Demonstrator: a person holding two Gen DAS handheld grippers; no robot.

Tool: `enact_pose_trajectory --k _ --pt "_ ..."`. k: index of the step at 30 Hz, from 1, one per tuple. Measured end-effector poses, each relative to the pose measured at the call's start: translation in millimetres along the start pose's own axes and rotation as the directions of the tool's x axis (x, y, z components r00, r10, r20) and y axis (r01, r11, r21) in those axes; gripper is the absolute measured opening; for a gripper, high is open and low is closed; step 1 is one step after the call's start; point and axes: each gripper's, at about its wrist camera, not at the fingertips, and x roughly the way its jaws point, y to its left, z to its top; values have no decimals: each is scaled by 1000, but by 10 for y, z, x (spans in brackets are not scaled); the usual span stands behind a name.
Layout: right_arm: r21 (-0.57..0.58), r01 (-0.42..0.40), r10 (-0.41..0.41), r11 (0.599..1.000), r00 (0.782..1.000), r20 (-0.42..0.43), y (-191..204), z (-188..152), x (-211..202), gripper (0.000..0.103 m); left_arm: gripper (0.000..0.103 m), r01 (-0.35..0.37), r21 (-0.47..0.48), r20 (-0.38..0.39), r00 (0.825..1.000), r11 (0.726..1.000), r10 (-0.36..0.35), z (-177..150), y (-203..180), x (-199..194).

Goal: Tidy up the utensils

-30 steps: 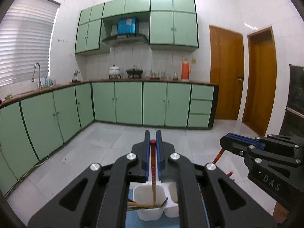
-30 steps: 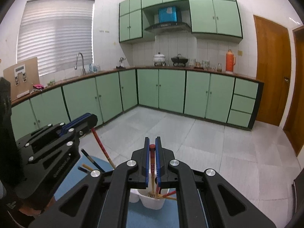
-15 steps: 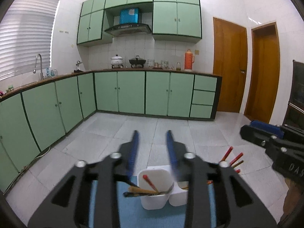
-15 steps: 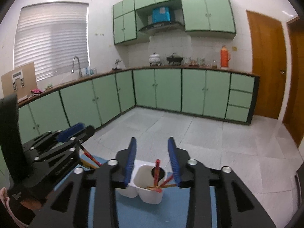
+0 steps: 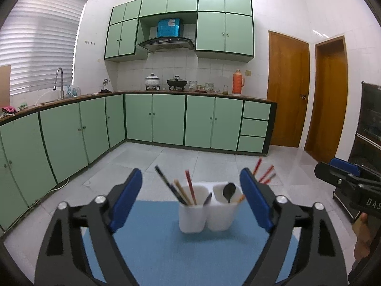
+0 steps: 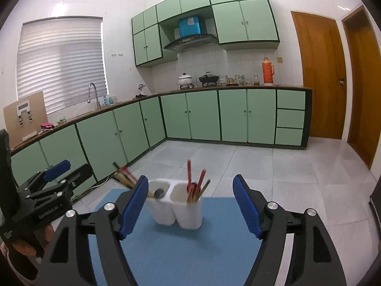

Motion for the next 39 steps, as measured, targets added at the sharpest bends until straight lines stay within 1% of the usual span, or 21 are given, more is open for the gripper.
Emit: enact_pose_trajectory --k 5,7,12,16,19,25,31,39 --pt "8 -10 10 1000 1000 -11 91 -194 -280 82 95 12 3 -8 1000 1000 -12 -113 -31 -340" --pt "8 -3 3 1000 1000 -14 123 -238 -371 85 96 13 4 -12 1000 1000 -13 -126 -15 -446" --pt "17 -18 18 1000 1000 -8 200 -310 -591 89 97 19 16 -20 1000 1000 -19 -212 -58 -762" --pt "8 -26 26 1000 1000 8 282 -343 -781 90 97 29 22 -16 999 999 -29 -220 -107 -960" --pt "-8 -26 27 1000 1000 16 332 -354 -894 90 97 24 30 -5 1000 999 -24 -219 -134 -1090" --pt "-36 -12 14 999 999 41 427 -415 -1119 97 98 19 37 4 1000 999 -20 -227 -152 -1271" --pt "-57 -6 9 998 999 50 483 -442 -1226 97 98 21 32 11 1000 999 -22 -227 -177 -1366" --pt "-61 -4 6 998 999 49 513 -447 -1238 97 98 21 33 9 1000 999 -21 -265 -162 -1415"
